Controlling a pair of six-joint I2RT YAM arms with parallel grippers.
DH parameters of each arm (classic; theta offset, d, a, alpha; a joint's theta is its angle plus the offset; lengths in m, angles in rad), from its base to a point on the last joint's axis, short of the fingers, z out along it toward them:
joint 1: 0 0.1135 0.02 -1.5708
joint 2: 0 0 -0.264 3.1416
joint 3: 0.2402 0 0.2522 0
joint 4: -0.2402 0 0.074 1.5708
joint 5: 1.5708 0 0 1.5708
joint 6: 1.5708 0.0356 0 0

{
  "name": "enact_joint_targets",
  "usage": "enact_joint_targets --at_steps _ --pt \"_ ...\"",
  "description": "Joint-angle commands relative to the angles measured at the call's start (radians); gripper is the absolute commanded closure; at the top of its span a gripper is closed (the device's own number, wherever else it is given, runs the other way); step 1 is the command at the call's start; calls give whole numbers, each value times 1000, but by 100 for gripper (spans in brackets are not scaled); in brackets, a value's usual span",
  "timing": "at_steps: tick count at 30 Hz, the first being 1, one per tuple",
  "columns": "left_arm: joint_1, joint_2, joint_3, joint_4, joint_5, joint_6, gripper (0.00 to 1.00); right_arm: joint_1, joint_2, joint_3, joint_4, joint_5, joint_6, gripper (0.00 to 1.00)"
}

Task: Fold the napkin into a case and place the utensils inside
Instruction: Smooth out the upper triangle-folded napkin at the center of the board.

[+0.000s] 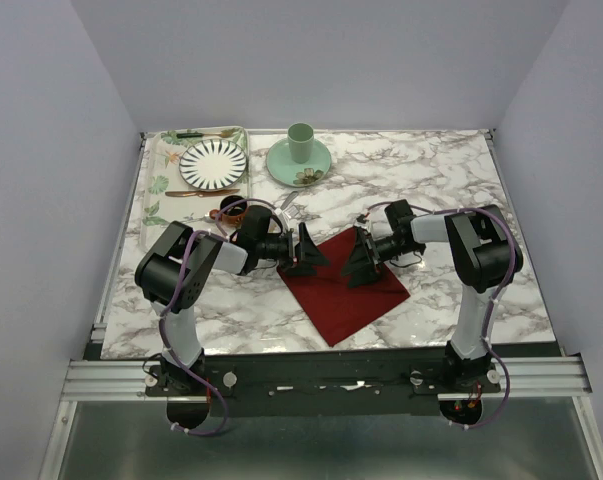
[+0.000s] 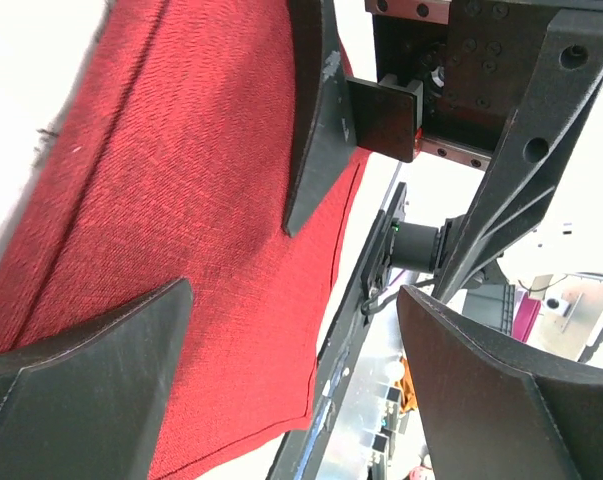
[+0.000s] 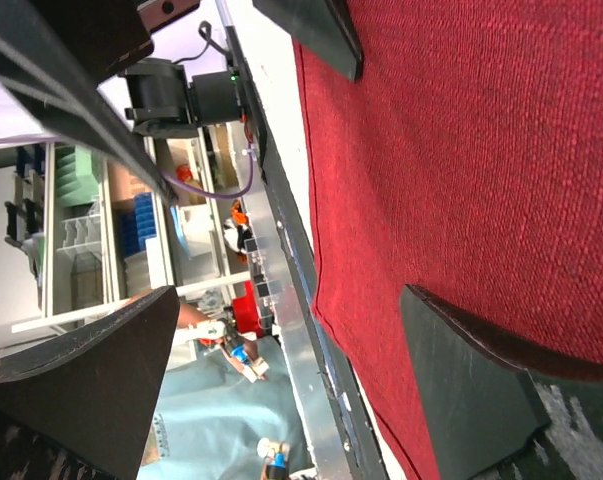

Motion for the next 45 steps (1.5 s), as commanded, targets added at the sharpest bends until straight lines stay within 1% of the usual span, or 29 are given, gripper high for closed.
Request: enact_joint_targets --at_steps 1,3,4,7,8,11,16,19,26,28,31,33,36,37,40,41,45 --pt "37 41 -5 -64 -30 53 1 -41 25 -27 -104 33 -90 0" --pt "45 46 -6 -71 -35 59 1 -69 34 -30 -159 36 -121 0" --pt "48 47 -6 -80 -37 62 1 -81 38 -33 -213 40 -187 0" --pt "56 52 -8 -85 -43 72 1 -155 66 -38 -308 46 -271 0" --pt "57 53 -8 -87 -44 75 1 -194 75 -36 -325 51 -281 0" --pt "57 55 -9 -91 -49 75 1 -247 103 -6 -396 49 -327 0" --pt "57 60 -6 -99 -53 79 1 -256 123 54 -523 94 -422 0" --pt "57 53 6 -88 -34 82 1 -253 115 77 -566 92 -463 0" --pt "31 -74 61 -76 14 90 1 -199 28 175 -650 83 -484 0" --pt "25 -111 81 -97 0 96 1 -173 -9 180 -658 95 -467 0" --pt "14 -131 93 -108 -15 93 1 -132 -15 157 -644 128 -438 0" --pt "5 -119 98 -108 -36 88 1 -121 0 143 -615 160 -405 0" --pt "4 -85 100 -110 -67 87 1 -123 69 166 -597 236 -387 0" --pt "5 -73 100 -113 -73 91 1 -123 98 193 -585 281 -376 0" --pt "11 -33 101 -127 -93 107 1 -123 144 250 -580 339 -361 0" --pt "16 -23 101 -134 -102 117 1 -123 170 296 -581 350 -359 0" --pt "62 30 106 -159 -118 136 1 -123 227 393 -597 382 -362 0"
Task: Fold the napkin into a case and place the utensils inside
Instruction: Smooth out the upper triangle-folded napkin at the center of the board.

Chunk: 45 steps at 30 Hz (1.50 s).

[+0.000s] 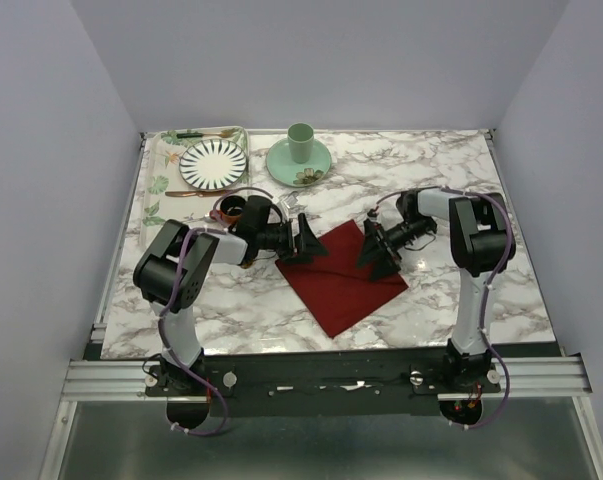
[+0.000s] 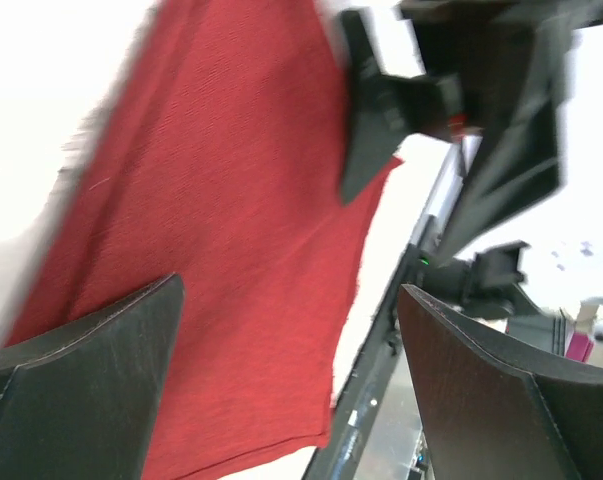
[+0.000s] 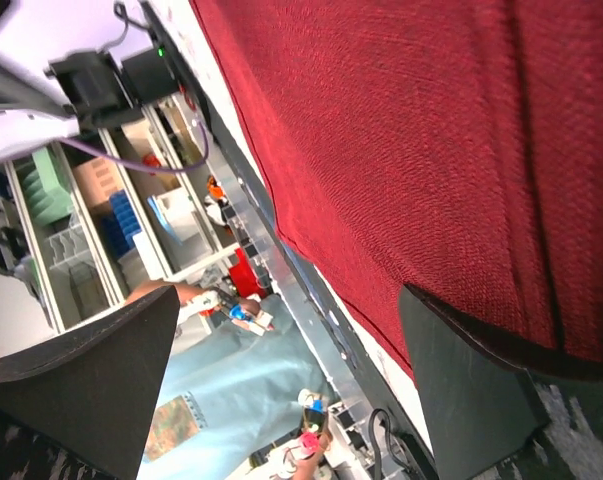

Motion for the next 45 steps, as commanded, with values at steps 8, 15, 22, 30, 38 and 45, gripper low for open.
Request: enact_joint_targets --at_steps 8,15,22,30,38,45 --pt "42 17 60 -34 54 86 1 -7 38 161 -87 26 -119 0" --pt "-61 -25 73 17 50 42 1 0 -47 19 -14 -208 -26 0" --pt "-39 91 51 46 -6 10 1 -62 59 -33 28 -173 -45 0" --pt "-4 165 19 29 -20 13 1 -120 121 -74 61 -104 -42 0" --pt "2 145 13 9 -24 42 1 -119 34 -59 81 49 -44 0" --pt "-1 107 14 37 6 43 1 -117 -39 -85 64 138 -87 0"
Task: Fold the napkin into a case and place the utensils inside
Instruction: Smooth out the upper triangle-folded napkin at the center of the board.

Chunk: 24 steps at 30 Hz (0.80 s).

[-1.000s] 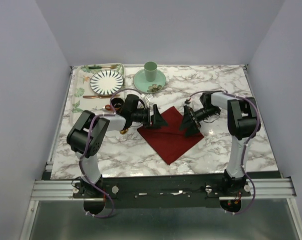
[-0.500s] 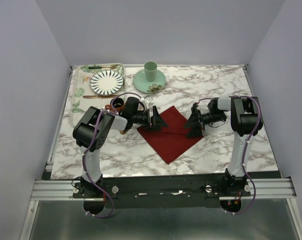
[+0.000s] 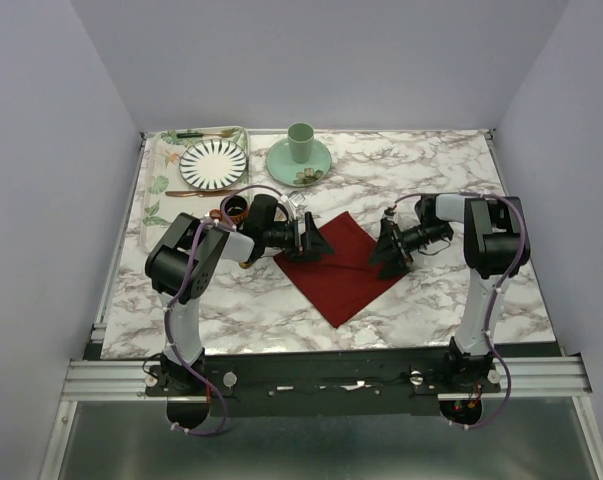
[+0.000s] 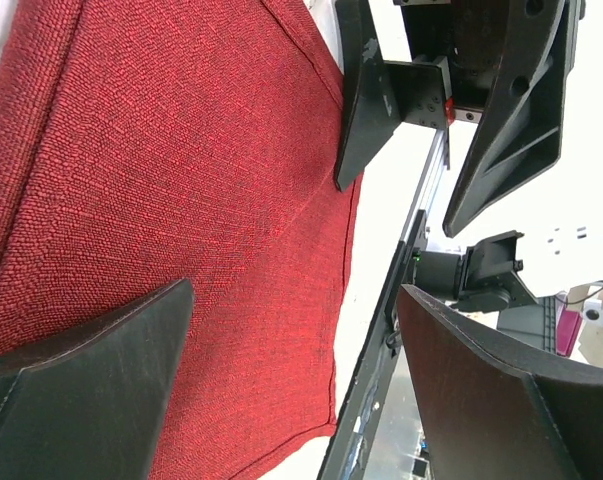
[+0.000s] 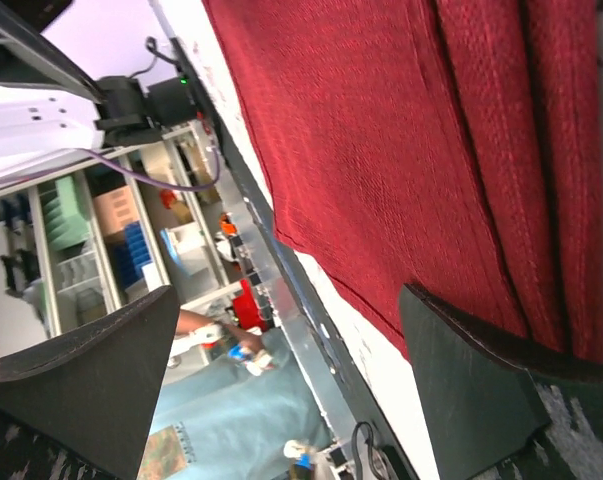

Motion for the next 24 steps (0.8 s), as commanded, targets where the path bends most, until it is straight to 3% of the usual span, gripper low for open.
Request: enact_joint_targets --at_steps 1,6,11,16,24 --pt "6 -25 -28 -54 -19 69 1 -8 -45 -24 -1 177 -36 0" --pt "-43 -153 14 -83 9 118 1 15 -132 36 -65 1 -10 0" --pt "-123 -164 31 -59 -26 72 1 83 -169 22 105 -49 220 0" --pt "-160 -73 56 30 -60 -8 1 164 -126 13 252 -6 354 0" --pt "-122 70 55 33 -144 -39 1 129 -17 -25 280 152 371 0"
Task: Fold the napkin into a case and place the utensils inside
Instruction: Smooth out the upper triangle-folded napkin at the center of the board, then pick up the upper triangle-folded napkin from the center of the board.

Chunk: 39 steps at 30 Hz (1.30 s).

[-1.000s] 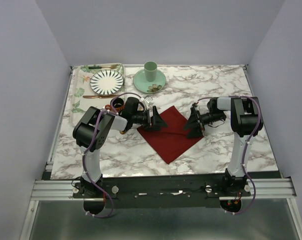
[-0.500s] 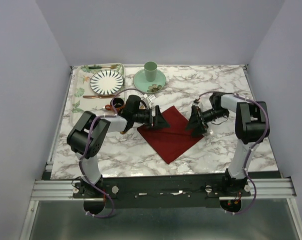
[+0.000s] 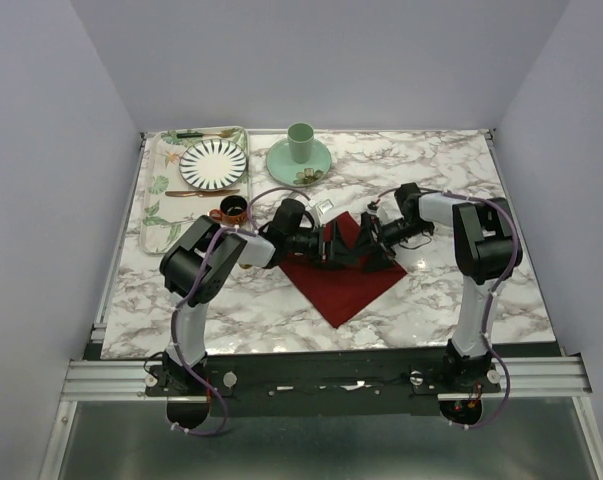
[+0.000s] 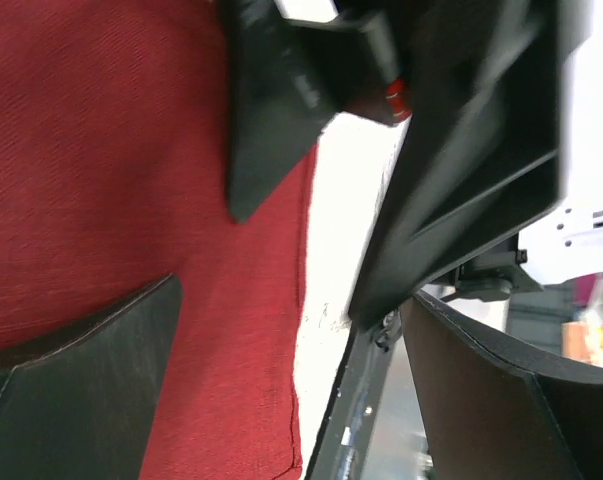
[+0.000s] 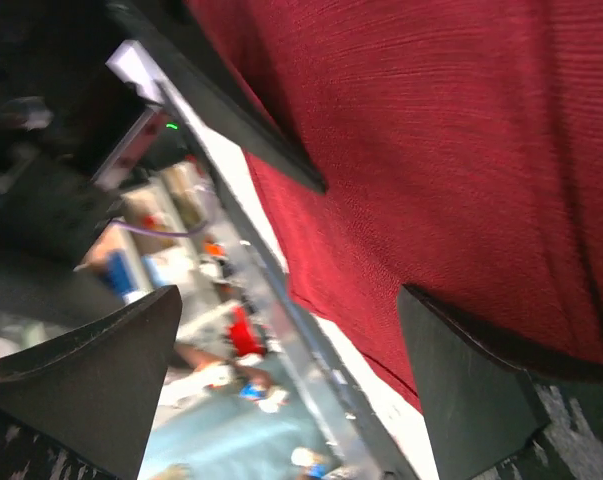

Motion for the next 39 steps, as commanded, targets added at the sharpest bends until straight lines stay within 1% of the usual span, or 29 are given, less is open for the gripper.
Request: enact_joint_targets --at_steps 1,2,5,12,14,18,20,23,24,25,26,27,28,29,30,31,32,33,35,36,37,38,39 --pt "58 60 -38 12 -96 -15 1 -30 66 -40 34 108 43 0" --pt "69 60 -45 6 -83 -3 1 -36 72 -45 32 146 41 1" --pt "107 46 -74 -5 -37 25 1 -56 88 -48 20 192 34 2" --pt "196 -9 -155 -17 42 66 1 -64 105 -39 -14 197 3 2" --pt "237 -17 -173 -61 43 94 1 -62 108 -40 -20 197 -6 2" --pt "289 -38 -204 -74 62 117 1 -62 114 -47 -20 199 -15 2" --pt "291 -58 -210 -74 82 121 1 -62 117 -37 -23 193 -20 3" --pt "268 -135 -197 -75 124 101 1 -56 103 2 -46 148 -32 5" --pt "260 -190 -187 -84 129 103 1 -46 94 16 -57 131 -64 5" --pt "241 -218 -152 -110 132 149 1 -42 77 27 -69 110 -70 5" --pt "233 -241 -126 -206 129 190 1 -39 44 48 -77 72 -80 5" --pt "225 -280 -94 -269 119 242 1 -32 25 64 -92 52 -93 5" --pt "218 -291 -10 -347 100 326 1 -27 10 81 -127 39 -104 5" --pt "202 -298 42 -555 61 500 1 -26 -19 93 -146 30 -119 5" --pt "196 -289 91 -639 -34 585 1 -26 -32 114 -161 35 -127 6" --pt "193 -278 168 -699 -73 642 1 -26 -44 122 -198 47 -138 6" --pt "191 -264 201 -791 -123 749 1 -26 -58 128 -212 89 -153 8" --pt "191 -231 233 -827 -180 803 5 -27 -85 124 -219 117 -156 9" --pt "184 -197 316 -917 -220 920 12 -29 -109 112 -235 182 -161 13" --pt "172 -166 340 -942 -240 998 21 -30 -116 105 -242 244 -172 19" --pt "165 -151 383 -969 -253 1047 30 -30 -129 90 -249 277 -178 23" --pt "159 -137 405 -1029 -251 1089 41 -30 -136 81 -249 310 -184 27" --pt "144 -117 420 -1054 -262 1150 64 -30 -144 73 -247 371 -199 33"
